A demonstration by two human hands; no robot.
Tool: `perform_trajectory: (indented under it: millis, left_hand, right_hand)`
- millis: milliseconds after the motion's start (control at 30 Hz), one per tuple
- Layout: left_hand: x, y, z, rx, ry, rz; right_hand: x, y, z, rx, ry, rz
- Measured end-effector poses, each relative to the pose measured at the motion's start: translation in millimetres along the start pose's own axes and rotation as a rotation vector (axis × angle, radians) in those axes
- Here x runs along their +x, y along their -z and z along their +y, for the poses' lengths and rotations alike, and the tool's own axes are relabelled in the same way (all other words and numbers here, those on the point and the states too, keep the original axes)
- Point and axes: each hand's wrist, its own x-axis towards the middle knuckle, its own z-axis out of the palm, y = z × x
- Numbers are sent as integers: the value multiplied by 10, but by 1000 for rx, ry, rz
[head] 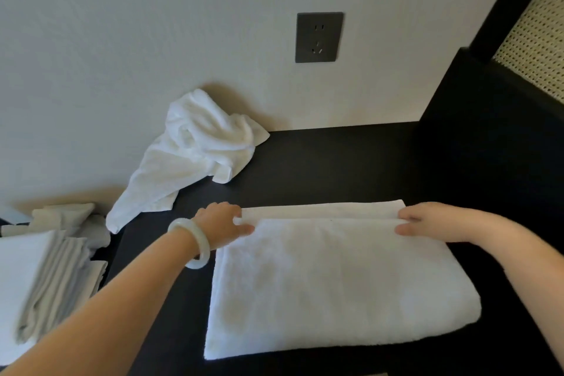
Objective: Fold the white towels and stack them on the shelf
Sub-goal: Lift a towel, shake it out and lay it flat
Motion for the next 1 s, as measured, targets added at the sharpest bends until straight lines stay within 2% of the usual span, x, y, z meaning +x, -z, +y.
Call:
perform_trajectory:
  millis: [100, 133, 200, 267, 367, 467, 533, 667, 767, 833, 900, 967, 1000]
  left_hand:
    - [-138, 205, -216, -716, -102, -244]
    - [-170, 266, -274, -900, -118, -267]
    - [-125, 299, -330, -1034, -73, -175]
    - [-3, 163, -294, -989, 53, -16]
    - [148, -176, -235, -759, 227, 191]
    - [132, -381, -214, -693, 246, 352]
    - [99, -442, -181, -704, 234, 432]
    - [59, -533, -81, -736, 230, 530]
    - [34, -517, -59, -741, 233, 535]
    - [12, -475, -6, -739, 246, 502]
    - [-52, -462, 92, -523, 225, 558]
    - [-127, -511, 297, -205, 50, 712]
    - [-159, -550, 439, -112, -72, 740]
  right_hand:
    - [-179, 179, 138, 263, 75, -121]
    - [-207, 241, 147, 367, 103, -139]
    - [-139, 284, 112, 554, 125, -42]
    - [65, 163, 41, 658, 50, 140]
    - [355, -166, -16, 711, -111, 350]
    - [442, -359, 94, 848, -184, 475]
    - [436, -435, 148, 863, -154, 563]
    - [419, -490, 96, 830, 37, 831]
    - [518, -557, 53, 795, 4, 851]
    - [559, -608, 18, 681, -103, 831]
    - [467, -607, -89, 430, -174, 919]
    - [329, -659, -313, 227, -56, 1077]
    - [265, -726, -489, 189, 69, 1078]
